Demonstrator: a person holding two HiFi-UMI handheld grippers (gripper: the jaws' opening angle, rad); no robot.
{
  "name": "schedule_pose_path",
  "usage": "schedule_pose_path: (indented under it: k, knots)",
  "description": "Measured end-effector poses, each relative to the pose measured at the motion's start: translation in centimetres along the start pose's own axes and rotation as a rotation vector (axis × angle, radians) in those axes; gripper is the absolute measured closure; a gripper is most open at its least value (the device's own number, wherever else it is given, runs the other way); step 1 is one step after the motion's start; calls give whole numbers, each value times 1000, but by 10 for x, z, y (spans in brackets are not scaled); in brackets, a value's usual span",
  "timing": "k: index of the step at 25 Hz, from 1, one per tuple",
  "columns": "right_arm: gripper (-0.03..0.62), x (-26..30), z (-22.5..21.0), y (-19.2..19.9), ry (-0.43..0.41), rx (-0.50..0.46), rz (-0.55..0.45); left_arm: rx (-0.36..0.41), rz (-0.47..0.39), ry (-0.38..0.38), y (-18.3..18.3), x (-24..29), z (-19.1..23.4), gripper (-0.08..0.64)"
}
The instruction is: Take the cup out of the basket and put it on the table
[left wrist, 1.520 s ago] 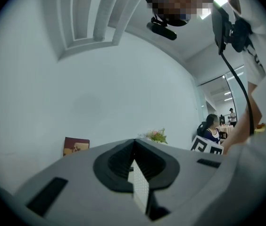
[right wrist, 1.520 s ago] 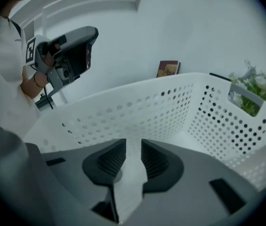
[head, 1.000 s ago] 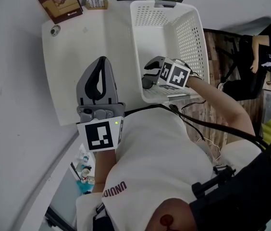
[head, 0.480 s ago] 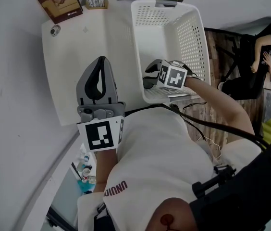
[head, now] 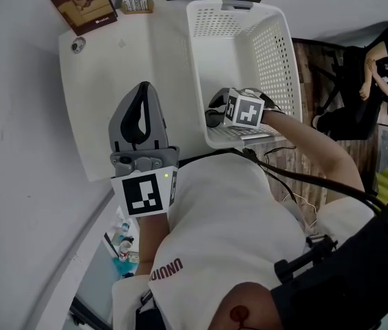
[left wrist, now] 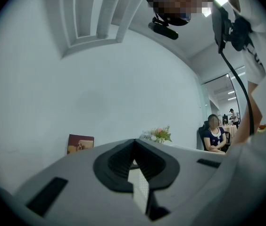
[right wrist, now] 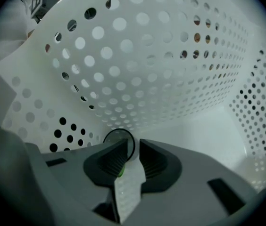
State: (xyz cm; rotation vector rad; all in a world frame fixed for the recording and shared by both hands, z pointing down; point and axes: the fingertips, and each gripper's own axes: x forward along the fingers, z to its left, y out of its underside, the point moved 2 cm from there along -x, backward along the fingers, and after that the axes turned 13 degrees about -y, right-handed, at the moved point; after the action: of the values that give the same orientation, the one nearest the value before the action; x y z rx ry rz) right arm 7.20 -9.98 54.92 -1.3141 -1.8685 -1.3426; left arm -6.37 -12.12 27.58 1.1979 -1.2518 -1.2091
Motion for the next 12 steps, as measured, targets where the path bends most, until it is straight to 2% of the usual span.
schedule_pose_path:
  k: [5, 12]
  knots:
    - [518, 3, 1, 1, -7, 0, 8, -38, 38, -12, 2, -1, -1, 549]
    - [540, 2, -1, 1, 10, -11, 19, -3, -3, 3, -1, 0, -1, 549]
